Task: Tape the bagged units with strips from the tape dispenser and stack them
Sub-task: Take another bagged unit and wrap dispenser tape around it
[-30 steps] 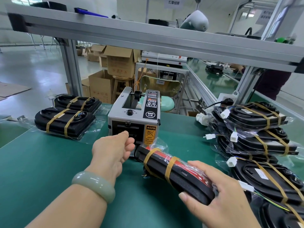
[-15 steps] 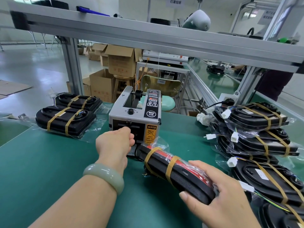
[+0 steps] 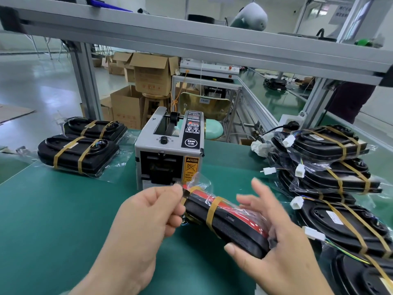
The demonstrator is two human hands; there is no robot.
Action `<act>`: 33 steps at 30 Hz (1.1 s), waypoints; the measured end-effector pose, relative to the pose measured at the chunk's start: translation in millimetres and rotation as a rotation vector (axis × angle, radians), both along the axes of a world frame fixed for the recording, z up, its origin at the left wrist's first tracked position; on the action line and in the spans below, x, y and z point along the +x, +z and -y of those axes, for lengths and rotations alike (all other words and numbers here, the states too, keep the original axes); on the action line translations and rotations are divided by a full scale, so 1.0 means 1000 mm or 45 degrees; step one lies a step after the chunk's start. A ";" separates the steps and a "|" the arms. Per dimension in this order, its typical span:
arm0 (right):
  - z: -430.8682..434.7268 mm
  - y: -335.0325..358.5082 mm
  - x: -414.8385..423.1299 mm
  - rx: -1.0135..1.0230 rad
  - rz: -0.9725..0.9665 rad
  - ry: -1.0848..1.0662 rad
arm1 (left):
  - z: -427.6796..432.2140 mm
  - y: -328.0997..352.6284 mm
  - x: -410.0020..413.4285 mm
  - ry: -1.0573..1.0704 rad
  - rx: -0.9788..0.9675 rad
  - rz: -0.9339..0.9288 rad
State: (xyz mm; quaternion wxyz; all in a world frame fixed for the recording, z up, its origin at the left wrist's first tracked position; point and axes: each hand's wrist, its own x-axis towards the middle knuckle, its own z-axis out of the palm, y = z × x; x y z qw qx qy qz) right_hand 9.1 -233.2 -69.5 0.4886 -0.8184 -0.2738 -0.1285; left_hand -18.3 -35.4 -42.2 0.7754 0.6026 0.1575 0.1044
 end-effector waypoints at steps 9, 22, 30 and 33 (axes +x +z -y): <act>-0.009 0.003 0.001 -0.140 0.296 -0.022 | 0.014 -0.017 -0.014 0.018 0.387 0.153; -0.015 -0.005 -0.005 -0.130 0.266 -0.187 | 0.033 -0.012 -0.010 -0.040 0.525 0.067; -0.019 -0.003 -0.008 -0.186 0.322 -0.180 | 0.032 -0.013 -0.011 -0.083 0.577 0.029; -0.019 -0.002 -0.008 -0.217 0.329 -0.184 | 0.032 -0.013 -0.011 -0.080 0.545 0.069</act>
